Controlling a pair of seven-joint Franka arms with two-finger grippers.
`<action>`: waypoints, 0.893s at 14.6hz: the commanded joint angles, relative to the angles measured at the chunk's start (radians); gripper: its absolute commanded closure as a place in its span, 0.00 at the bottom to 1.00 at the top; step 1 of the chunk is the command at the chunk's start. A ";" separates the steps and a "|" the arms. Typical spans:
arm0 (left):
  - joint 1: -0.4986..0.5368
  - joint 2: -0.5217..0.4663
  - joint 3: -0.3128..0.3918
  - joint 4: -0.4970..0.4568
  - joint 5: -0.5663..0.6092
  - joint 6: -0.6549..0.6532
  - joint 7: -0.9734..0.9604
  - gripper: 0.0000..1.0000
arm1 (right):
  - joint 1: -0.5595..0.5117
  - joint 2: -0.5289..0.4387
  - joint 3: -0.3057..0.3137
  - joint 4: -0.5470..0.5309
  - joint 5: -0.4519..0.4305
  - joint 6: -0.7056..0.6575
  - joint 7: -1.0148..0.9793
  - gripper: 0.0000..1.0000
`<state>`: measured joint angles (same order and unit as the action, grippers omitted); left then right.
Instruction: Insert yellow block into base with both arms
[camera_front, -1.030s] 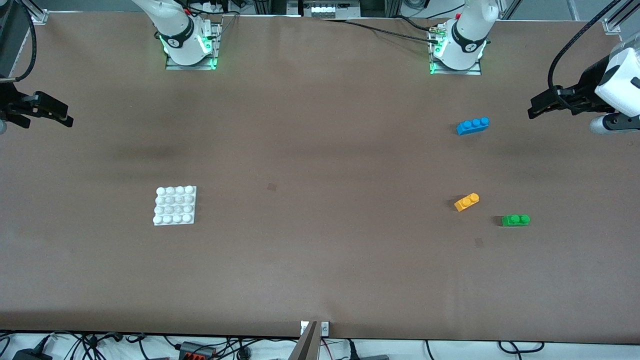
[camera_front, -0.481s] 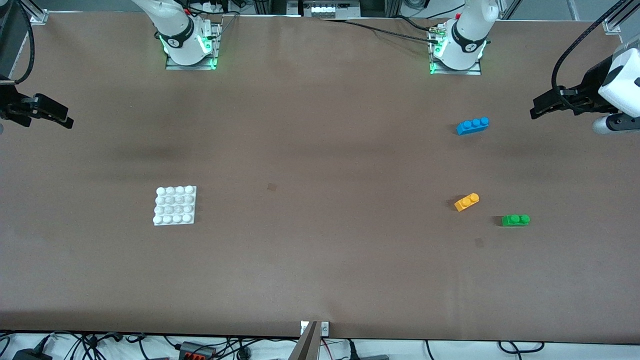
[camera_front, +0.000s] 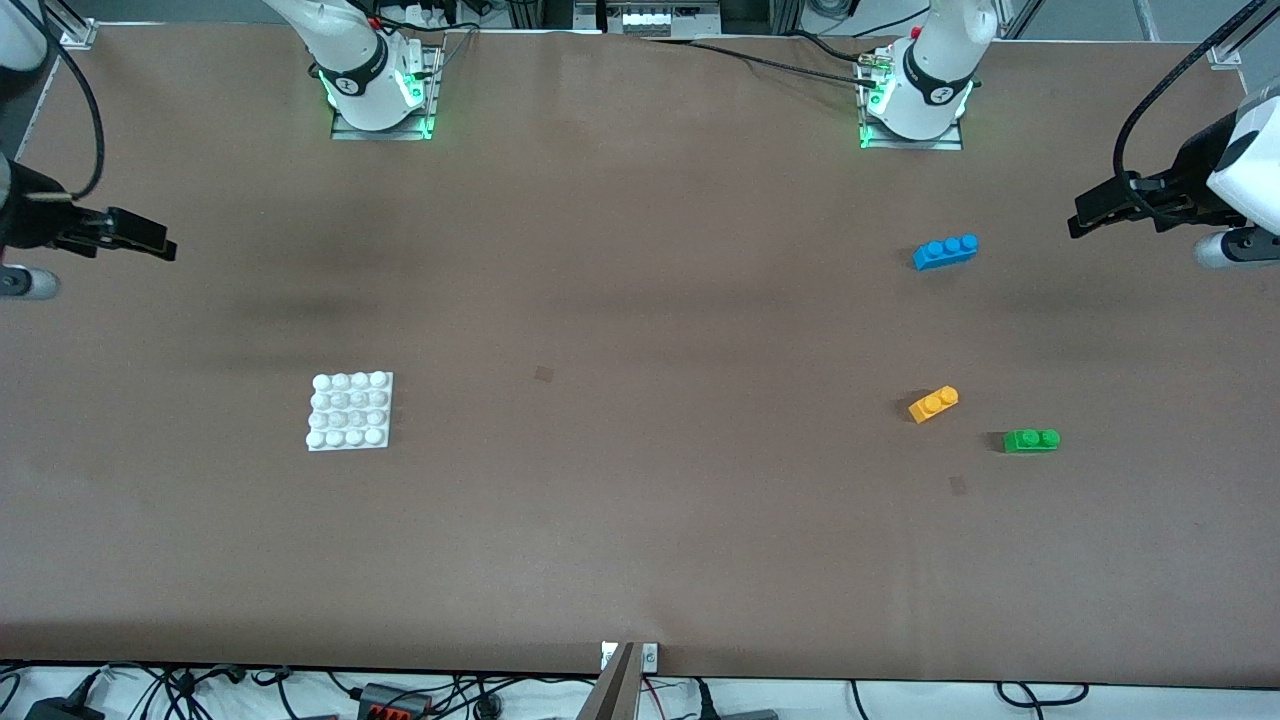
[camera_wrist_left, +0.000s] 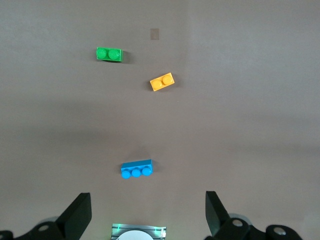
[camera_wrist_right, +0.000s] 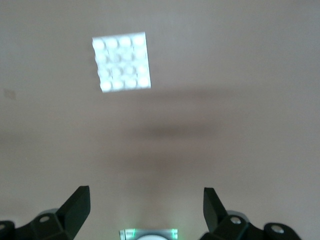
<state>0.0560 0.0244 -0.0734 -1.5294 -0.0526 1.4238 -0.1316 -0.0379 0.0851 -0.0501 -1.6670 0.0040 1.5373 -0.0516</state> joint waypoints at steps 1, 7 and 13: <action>0.013 -0.004 0.001 -0.011 -0.020 0.006 0.024 0.00 | 0.001 0.080 0.004 0.006 -0.009 0.012 0.024 0.00; 0.013 0.000 0.001 -0.008 -0.020 0.006 0.024 0.00 | 0.019 0.277 0.012 -0.057 0.007 0.386 0.010 0.00; 0.013 0.000 0.001 -0.008 -0.020 0.006 0.024 0.00 | 0.062 0.470 0.012 -0.059 0.013 0.639 0.010 0.00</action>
<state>0.0602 0.0305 -0.0727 -1.5300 -0.0526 1.4238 -0.1309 0.0211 0.5220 -0.0373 -1.7319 0.0058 2.1392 -0.0472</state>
